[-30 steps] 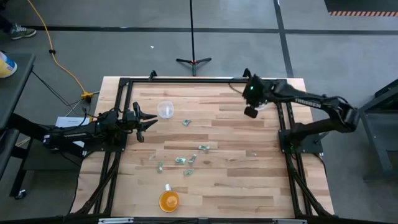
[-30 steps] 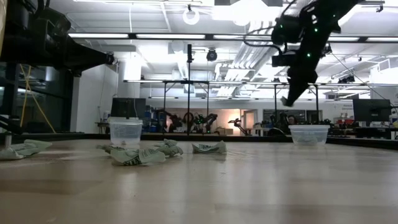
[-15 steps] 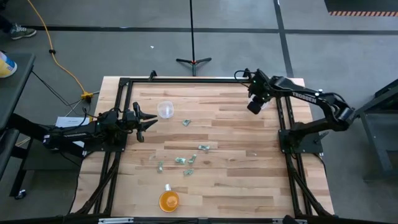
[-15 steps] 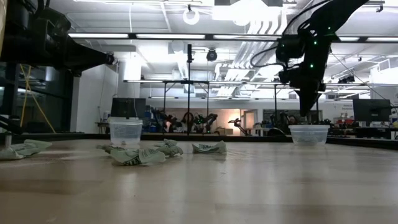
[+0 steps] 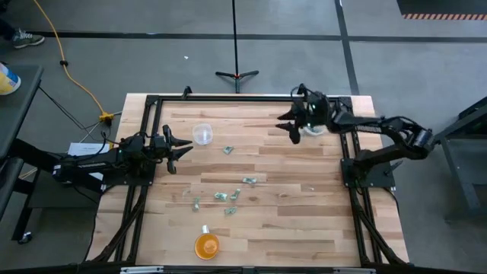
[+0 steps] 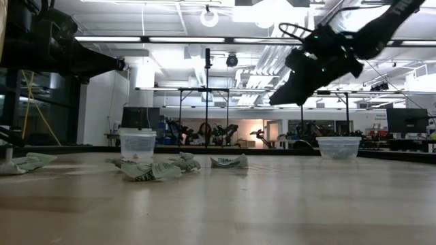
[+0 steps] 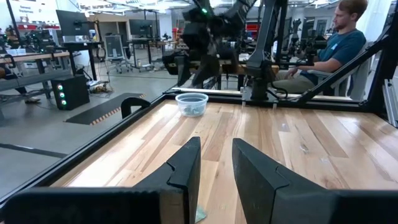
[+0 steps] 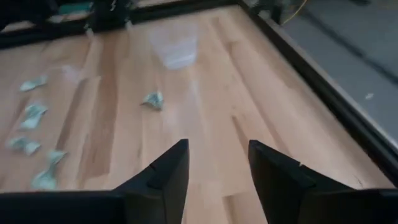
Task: Pick and place items into bin
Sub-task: Put the stevia packet into the left transparent bin
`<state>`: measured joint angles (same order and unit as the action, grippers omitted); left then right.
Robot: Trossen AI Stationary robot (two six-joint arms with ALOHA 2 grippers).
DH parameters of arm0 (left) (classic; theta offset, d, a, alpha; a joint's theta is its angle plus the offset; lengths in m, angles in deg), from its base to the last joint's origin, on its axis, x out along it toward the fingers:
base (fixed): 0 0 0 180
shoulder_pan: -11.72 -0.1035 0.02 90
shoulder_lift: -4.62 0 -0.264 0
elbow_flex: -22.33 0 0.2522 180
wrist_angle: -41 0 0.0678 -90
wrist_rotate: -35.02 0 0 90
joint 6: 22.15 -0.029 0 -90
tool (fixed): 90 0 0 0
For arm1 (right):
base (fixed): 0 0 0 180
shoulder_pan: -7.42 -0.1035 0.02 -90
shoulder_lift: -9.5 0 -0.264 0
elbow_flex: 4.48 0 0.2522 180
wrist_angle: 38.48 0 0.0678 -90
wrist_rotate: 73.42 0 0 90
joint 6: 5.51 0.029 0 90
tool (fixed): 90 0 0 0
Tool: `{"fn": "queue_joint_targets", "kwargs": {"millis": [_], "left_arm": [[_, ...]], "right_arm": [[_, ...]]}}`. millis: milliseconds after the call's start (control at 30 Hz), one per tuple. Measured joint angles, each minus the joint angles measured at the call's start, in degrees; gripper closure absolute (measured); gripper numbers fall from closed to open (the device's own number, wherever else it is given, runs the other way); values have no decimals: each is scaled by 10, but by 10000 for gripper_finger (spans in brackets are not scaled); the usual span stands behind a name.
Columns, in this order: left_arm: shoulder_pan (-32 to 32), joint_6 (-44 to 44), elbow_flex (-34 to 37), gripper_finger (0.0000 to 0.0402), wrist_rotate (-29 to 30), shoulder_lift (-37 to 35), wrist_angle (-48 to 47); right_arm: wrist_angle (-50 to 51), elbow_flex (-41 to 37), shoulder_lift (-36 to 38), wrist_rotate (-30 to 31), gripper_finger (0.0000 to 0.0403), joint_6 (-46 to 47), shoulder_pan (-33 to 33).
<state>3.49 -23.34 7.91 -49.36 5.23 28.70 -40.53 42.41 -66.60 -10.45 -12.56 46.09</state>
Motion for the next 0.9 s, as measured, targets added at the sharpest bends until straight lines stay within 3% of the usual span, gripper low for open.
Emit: {"fn": "queue_joint_targets", "kwargs": {"millis": [200, 400, 600, 767, 900], "left_arm": [[0, 0, 0, 273, 15, 0, 1], [0, 0, 0, 273, 23, 0, 4], [0, 0, 0, 273, 29, 0, 6], [0, 0, 0, 273, 29, 0, 6], [0, 4, 0, 271, 29, 0, 17]], "right_arm": [[-144, -119, 65, 148, 279, 68, -86], [-166, -218, 220, 245, 307, 73, -164], [-122, -289, 399, 240, 329, 129, -188], [-42, -299, 505, 305, 341, 110, -222], [-63, -326, 548, 340, 349, 76, -246]]}}
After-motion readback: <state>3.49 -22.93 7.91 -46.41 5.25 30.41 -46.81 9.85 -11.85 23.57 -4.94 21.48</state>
